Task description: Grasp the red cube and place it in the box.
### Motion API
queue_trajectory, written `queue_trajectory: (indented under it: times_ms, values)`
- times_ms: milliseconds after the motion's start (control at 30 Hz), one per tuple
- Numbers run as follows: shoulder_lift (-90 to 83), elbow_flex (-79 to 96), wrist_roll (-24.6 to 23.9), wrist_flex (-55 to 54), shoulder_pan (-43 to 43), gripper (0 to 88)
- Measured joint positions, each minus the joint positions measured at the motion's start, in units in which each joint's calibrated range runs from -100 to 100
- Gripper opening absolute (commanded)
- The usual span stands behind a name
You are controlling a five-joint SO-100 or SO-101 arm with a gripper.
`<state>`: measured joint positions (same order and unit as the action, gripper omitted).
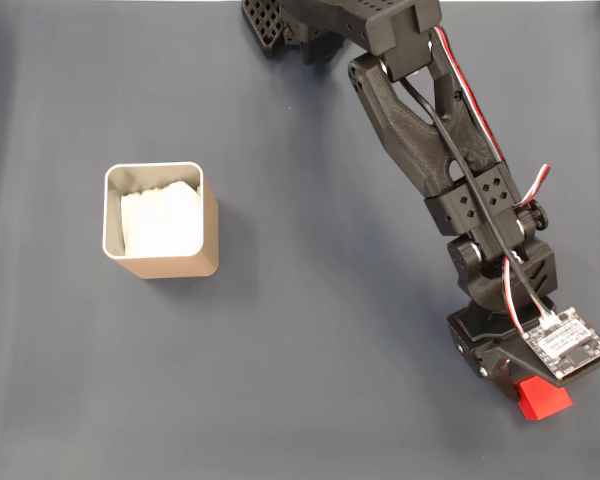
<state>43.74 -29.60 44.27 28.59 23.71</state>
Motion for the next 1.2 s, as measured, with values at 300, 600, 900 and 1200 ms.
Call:
queue_trajectory:
  times_ms: [300,600,900,1200]
  values:
    - [2.05,-2.28,0.00,-0.24,-0.08,34.4]
    - [2.94,-4.10,0.00,-0.24,-0.08,23.7]
    - [2.94,-4.10,0.49,-0.24,-0.08,17.0]
    - [2.94,-3.83,0.78,-0.24,-0.08,12.2]
